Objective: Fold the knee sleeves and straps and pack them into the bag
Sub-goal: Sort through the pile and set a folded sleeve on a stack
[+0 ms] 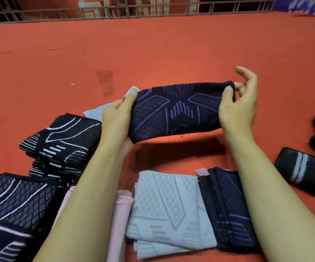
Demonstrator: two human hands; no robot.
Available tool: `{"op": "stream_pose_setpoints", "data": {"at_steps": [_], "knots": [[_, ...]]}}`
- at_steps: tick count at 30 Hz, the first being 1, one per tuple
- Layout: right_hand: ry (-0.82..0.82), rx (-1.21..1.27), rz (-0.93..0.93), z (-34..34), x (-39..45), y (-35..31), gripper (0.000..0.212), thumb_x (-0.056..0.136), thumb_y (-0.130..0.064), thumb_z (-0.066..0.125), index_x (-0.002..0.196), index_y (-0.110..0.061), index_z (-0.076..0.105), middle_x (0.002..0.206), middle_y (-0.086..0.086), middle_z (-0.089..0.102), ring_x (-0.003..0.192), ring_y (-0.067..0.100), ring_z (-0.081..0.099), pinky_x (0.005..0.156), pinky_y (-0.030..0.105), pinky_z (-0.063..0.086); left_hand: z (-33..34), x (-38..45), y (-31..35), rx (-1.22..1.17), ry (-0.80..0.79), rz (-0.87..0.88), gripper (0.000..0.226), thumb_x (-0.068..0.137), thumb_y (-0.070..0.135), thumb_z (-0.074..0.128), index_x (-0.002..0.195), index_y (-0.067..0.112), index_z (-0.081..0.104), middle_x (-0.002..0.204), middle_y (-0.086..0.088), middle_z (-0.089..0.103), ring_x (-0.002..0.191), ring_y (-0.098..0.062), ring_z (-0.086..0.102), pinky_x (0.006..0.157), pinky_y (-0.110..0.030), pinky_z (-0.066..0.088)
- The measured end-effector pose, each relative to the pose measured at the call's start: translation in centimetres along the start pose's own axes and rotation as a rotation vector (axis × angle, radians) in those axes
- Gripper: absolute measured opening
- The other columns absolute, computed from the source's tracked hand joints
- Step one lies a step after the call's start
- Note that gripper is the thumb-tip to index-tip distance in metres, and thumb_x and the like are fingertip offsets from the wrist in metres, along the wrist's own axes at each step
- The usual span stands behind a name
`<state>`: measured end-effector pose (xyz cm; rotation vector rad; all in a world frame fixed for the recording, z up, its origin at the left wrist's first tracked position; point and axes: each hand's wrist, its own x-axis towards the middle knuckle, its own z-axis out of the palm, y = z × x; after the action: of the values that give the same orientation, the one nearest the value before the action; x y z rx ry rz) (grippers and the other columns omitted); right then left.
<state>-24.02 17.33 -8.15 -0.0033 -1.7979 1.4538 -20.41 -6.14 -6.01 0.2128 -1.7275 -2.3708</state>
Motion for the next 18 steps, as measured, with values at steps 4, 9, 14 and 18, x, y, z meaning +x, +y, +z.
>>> {"op": "stream_pose_setpoints", "data": {"at_steps": [4, 9, 14, 18], "knots": [[-0.024, 0.013, 0.123, 0.2, 0.1, 0.4, 0.041, 0.091, -0.016, 0.048, 0.128, -0.030, 0.058, 0.087, -0.013, 0.057, 0.080, 0.005, 0.054, 0.083, 0.030, 0.046, 0.2, -0.7, 0.7, -0.215, -0.301, -0.282, 0.014, 0.093, 0.019, 0.063, 0.103, 0.011, 0.058, 0.079, -0.005, 0.063, 0.062, -0.016, 0.063, 0.057, -0.022, 0.053], [-0.072, 0.229, 0.315, -0.2, 0.5, 0.0, 0.031, 0.094, -0.012, 0.060, 0.123, -0.023, 0.062, 0.080, -0.004, 0.070, 0.069, 0.016, 0.057, 0.064, 0.029, 0.048, 0.1, -1.5, 0.8, 0.011, -0.613, -0.214, 0.028, 0.101, 0.029, 0.060, 0.079, 0.021, 0.076, 0.084, 0.000, 0.069, 0.075, -0.014, 0.066, 0.076, -0.030, 0.051], [-0.086, 0.150, 0.245, -0.3, 0.4, 0.1, 0.030, 0.092, -0.024, 0.065, 0.121, -0.028, 0.062, 0.077, -0.009, 0.068, 0.069, 0.013, 0.056, 0.066, 0.029, 0.047, -0.5, -1.7, -0.3, 0.347, -0.930, -0.210, 0.041, 0.096, 0.024, 0.072, 0.129, 0.001, 0.066, 0.118, -0.015, 0.063, 0.106, -0.028, 0.056, 0.091, -0.037, 0.045], [-0.129, 0.060, 0.105, -0.3, 0.0, -0.2, 0.029, 0.095, -0.022, 0.063, 0.124, -0.024, 0.062, 0.075, -0.014, 0.065, 0.071, 0.007, 0.056, 0.074, 0.027, 0.048, 0.6, -2.9, 0.0, 0.383, -0.965, -0.371, 0.053, 0.098, 0.047, 0.066, 0.136, 0.011, 0.062, 0.104, -0.008, 0.069, 0.081, -0.021, 0.064, 0.073, -0.027, 0.052]]}}
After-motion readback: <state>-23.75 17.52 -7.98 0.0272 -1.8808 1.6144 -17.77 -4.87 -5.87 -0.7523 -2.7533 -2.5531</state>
